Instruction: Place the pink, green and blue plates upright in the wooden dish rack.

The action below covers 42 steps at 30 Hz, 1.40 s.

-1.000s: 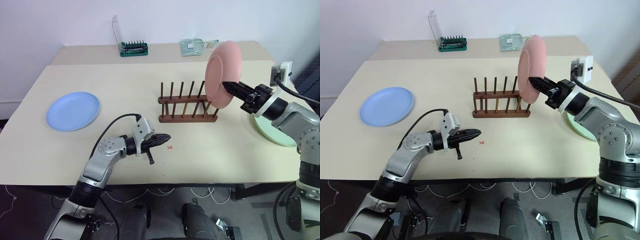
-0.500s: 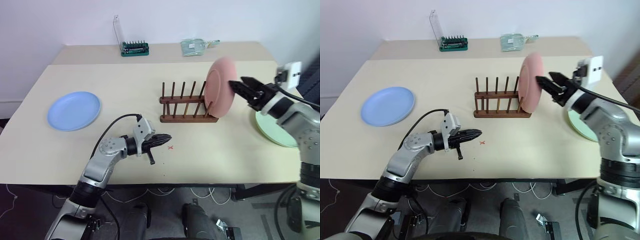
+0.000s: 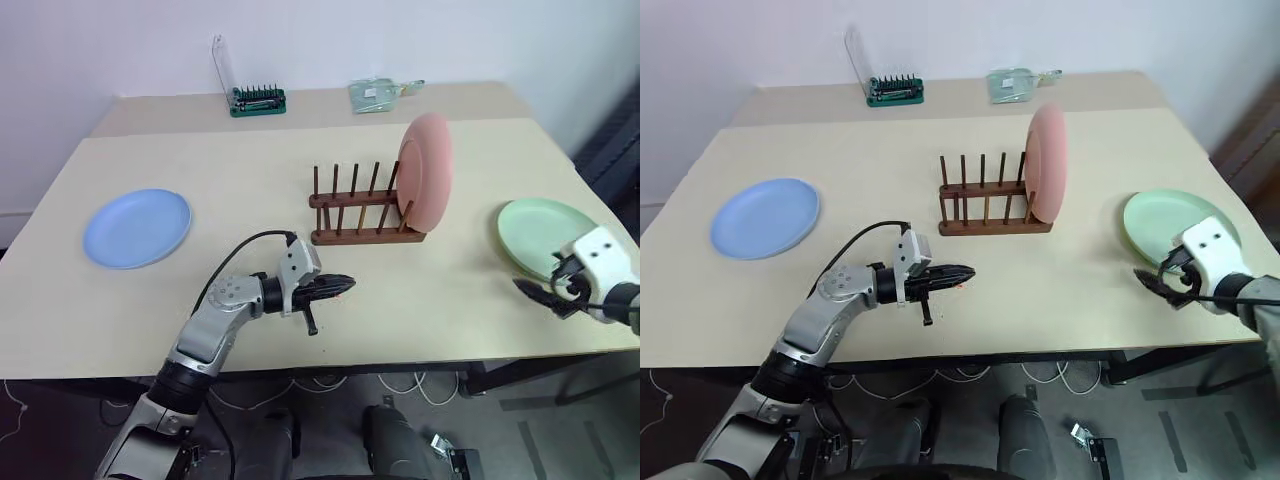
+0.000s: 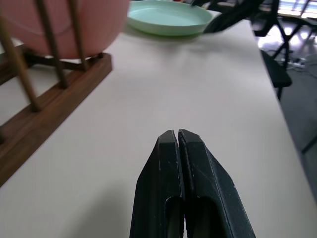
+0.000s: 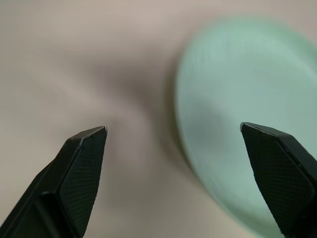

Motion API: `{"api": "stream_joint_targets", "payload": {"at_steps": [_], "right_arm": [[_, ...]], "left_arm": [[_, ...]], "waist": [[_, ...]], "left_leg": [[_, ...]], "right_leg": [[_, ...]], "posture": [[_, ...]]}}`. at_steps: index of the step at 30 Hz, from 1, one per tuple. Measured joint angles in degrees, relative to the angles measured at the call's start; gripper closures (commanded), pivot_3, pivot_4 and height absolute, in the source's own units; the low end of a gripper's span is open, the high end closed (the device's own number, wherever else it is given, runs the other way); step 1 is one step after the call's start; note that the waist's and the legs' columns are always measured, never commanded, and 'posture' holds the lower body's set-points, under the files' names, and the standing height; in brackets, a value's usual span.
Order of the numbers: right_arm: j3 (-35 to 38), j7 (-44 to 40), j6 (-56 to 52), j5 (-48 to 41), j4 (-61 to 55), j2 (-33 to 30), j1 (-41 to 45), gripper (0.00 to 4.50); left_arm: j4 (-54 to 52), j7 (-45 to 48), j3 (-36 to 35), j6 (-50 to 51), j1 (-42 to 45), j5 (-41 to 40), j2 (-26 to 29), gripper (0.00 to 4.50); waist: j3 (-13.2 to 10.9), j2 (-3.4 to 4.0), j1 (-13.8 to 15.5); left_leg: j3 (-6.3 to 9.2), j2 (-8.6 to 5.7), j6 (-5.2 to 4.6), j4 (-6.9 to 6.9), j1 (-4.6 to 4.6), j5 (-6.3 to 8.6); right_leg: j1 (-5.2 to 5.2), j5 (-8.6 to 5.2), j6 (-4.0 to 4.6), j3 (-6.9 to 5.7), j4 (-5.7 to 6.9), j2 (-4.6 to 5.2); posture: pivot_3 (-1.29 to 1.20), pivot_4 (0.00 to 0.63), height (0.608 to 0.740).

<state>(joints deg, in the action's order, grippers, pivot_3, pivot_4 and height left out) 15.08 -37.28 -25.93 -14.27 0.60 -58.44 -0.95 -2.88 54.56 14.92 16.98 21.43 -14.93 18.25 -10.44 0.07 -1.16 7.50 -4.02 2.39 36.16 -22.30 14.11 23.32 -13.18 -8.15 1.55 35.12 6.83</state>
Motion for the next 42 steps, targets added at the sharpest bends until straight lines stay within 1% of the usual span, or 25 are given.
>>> {"api": "stream_joint_targets", "payload": {"at_steps": [3,5,6,7,10,11,13,18,20,23,25,26,27,29,32,33,35,37,39,42], "right_arm": [[-2.46,0.49,2.11,3.31,3.80,0.16,2.90,0.03],[-3.55,0.71,3.72,5.23,6.11,0.17,4.74,0.56],[-3.98,1.00,4.40,6.08,7.08,0.20,5.27,0.91],[-4.70,1.37,5.44,7.18,8.49,0.32,6.18,1.37],[-5.77,2.06,8.20,9.37,11.00,0.91,7.12,2.94],[-5.81,2.10,8.86,9.77,11.53,1.09,7.13,3.36],[-5.91,2.05,9.67,10.61,12.29,1.17,7.13,4.47],[-5.20,3.19,11.69,11.68,12.01,1.60,8.80,4.47],[-3.84,5.48,13.33,11.41,11.85,3.25,12.65,4.47],[0.22,7.58,14.89,8.44,8.35,4.67,20.01,4.47],[3.90,7.52,12.42,0.85,3.17,8.11,26.88,4.47],[5.49,7.35,9.86,-5.08,-0.73,10.06,30.66,4.47],[6.97,7.20,6.04,-12.70,-5.20,11.86,34.47,4.47],[9.21,7.12,-1.93,-28.38,-13.24,12.84,39.41,4.47],[10.92,8.59,-11.38,-47.09,-20.36,13.78,41.14,4.47],[10.57,9.74,-14.11,-52.70,-21.46,15.25,40.76,4.47],[9.03,11.35,-17.39,-59.00,-22.27,17.15,39.15,4.47],[6.70,13.46,-20.04,-63.29,-22.18,18.93,37.73,4.47],[5.34,15.36,-21.42,-65.32,-21.70,19.43,37.18,4.47],[4.74,16.80,-21.71,-65.90,-21.02,20.31,37.15,4.47]], "left_arm": [[-0.84,1.29,-0.05,1.00,0.04,-1.24,0.56,4.47],[-1.40,1.66,-0.02,1.72,0.04,-1.76,0.79,4.47],[-1.57,1.63,-0.05,1.74,0.01,-1.84,0.82,4.47],[-1.67,1.54,-0.07,1.75,0.00,-1.85,0.84,4.47],[-1.73,1.20,-0.08,1.76,0.00,-1.87,0.83,4.47],[-1.73,1.12,-0.09,1.77,0.00,-1.87,0.83,4.47],[-1.73,0.88,-0.09,1.77,-0.01,-1.86,0.85,4.47],[-1.74,0.29,-0.09,1.75,-0.21,-1.85,0.87,4.47],[-1.72,0.20,-0.03,1.75,-0.46,-1.84,0.84,4.47],[-1.77,0.15,0.01,1.72,-0.49,-1.84,0.76,4.47],[-1.62,0.14,0.01,1.70,-0.57,-1.81,0.84,4.47],[-1.67,0.15,0.08,1.65,-0.53,-1.82,0.65,4.47],[-1.66,0.15,0.12,1.61,-0.47,-1.81,0.55,4.47],[-1.64,0.15,0.12,1.57,-0.47,-1.81,0.46,4.47],[-1.62,0.12,0.02,1.54,-0.53,-1.80,0.73,4.47],[-1.61,0.12,-0.06,1.53,-0.53,-1.80,0.93,4.47],[-1.61,0.15,-0.21,1.44,-0.60,-1.84,1.01,4.47],[-1.61,0.22,-0.43,1.36,-0.75,-1.95,1.27,4.47],[-1.61,0.24,-0.73,1.31,-0.87,-1.98,1.56,4.47],[-1.59,0.15,-1.31,1.22,-1.07,-1.98,2.14,4.47]], "waist": [[-0.01,-0.01,0.21],[-0.02,-0.04,0.40],[-0.02,-0.04,0.48],[-0.02,-0.04,0.52],[-0.02,-0.05,0.58],[-0.02,-0.05,0.57],[-0.02,-0.05,0.53],[-0.02,-0.03,0.28],[-0.05,0.05,-0.02],[-0.04,0.18,0.17],[-0.07,0.15,0.03],[-0.06,0.16,0.08],[-0.07,0.14,0.21],[-0.06,0.09,0.72],[0.01,-0.20,1.79],[0.00,-0.21,1.84],[0.00,-0.21,1.84],[-0.01,-0.20,1.75],[-0.03,-0.15,1.72],[-0.02,-0.17,1.61]], "left_leg": [[0.01,-0.01,0.00,0.02,-0.03,0.00],[0.04,-0.03,0.00,0.03,-0.04,0.00],[0.05,-0.03,0.00,0.03,-0.05,0.00],[0.06,-0.04,0.00,0.04,-0.05,0.00],[0.08,-0.06,0.00,0.04,-0.06,0.00],[0.08,-0.06,0.00,0.04,-0.06,0.00],[0.08,-0.06,0.00,0.04,-0.06,0.00],[0.08,-0.05,0.00,0.03,-0.04,0.00],[0.04,-0.04,0.01,0.02,-0.03,0.00],[0.07,-0.04,0.01,-0.01,-0.04,-0.01],[0.10,-0.02,0.01,-0.03,-0.05,-0.01],[0.12,-0.02,0.01,-0.03,-0.06,-0.01],[0.21,-0.02,0.01,-0.03,-0.08,-0.01],[0.40,-0.04,0.01,-0.03,-0.13,-0.01],[0.45,-0.07,-0.01,0.00,-0.15,0.01],[0.42,-0.08,-0.01,0.03,-0.16,0.01],[0.38,-0.09,-0.01,0.02,-0.15,0.01],[0.36,-0.09,-0.01,0.01,-0.15,0.01],[0.32,-0.09,-0.01,-0.01,-0.17,0.01],[0.32,-0.07,-0.01,-0.03,-0.15,0.01]], "right_leg": [[0.00,0.02,0.03,0.01,-0.02,0.01],[-0.01,0.02,0.02,0.01,-0.03,0.01],[-0.02,0.02,0.02,0.01,-0.03,0.01],[-0.03,0.02,0.02,0.01,-0.04,0.01],[-0.04,0.02,0.01,0.01,-0.05,0.01],[-0.04,0.02,0.01,0.01,-0.05,0.01],[-0.03,0.02,0.01,0.01,-0.05,0.01],[-0.02,0.02,0.02,0.01,-0.03,0.01],[0.02,0.03,0.02,0.05,-0.01,0.01],[0.04,0.02,0.01,0.06,0.02,0.00],[0.05,0.03,0.02,0.05,0.01,-0.02],[0.05,0.03,0.02,0.05,0.02,-0.02],[0.05,0.03,0.02,0.01,0.02,-0.02],[0.01,0.03,0.03,-0.13,0.00,-0.01],[-0.09,0.02,0.04,-0.19,-0.14,0.03],[-0.10,0.02,0.05,-0.17,-0.15,0.05],[-0.10,-0.03,0.15,-0.15,-0.15,0.08],[-0.03,-0.04,0.17,-0.14,-0.10,0.07],[0.05,-0.02,0.14,-0.12,-0.06,0.07],[0.05,0.02,0.06,-0.13,-0.05,0.04]], "posture": [[0.00,0.150,0.740],[0.00,0.150,0.740],[0.00,0.150,0.740],[0.00,0.150,0.740],[0.00,0.150,0.740],[0.00,0.150,0.740],[0.00,0.150,0.740],[0.00,0.150,0.740],[0.00,0.150,0.740],[0.00,0.150,0.740],[0.00,0.150,0.740],[0.00,0.150,0.740],[0.00,0.150,0.740],[0.00,0.150,0.740],[0.00,0.150,0.740],[0.00,0.150,0.740],[0.00,0.150,0.740],[0.00,0.150,0.740],[0.00,0.150,0.740],[0.00,0.150,0.740]]}}
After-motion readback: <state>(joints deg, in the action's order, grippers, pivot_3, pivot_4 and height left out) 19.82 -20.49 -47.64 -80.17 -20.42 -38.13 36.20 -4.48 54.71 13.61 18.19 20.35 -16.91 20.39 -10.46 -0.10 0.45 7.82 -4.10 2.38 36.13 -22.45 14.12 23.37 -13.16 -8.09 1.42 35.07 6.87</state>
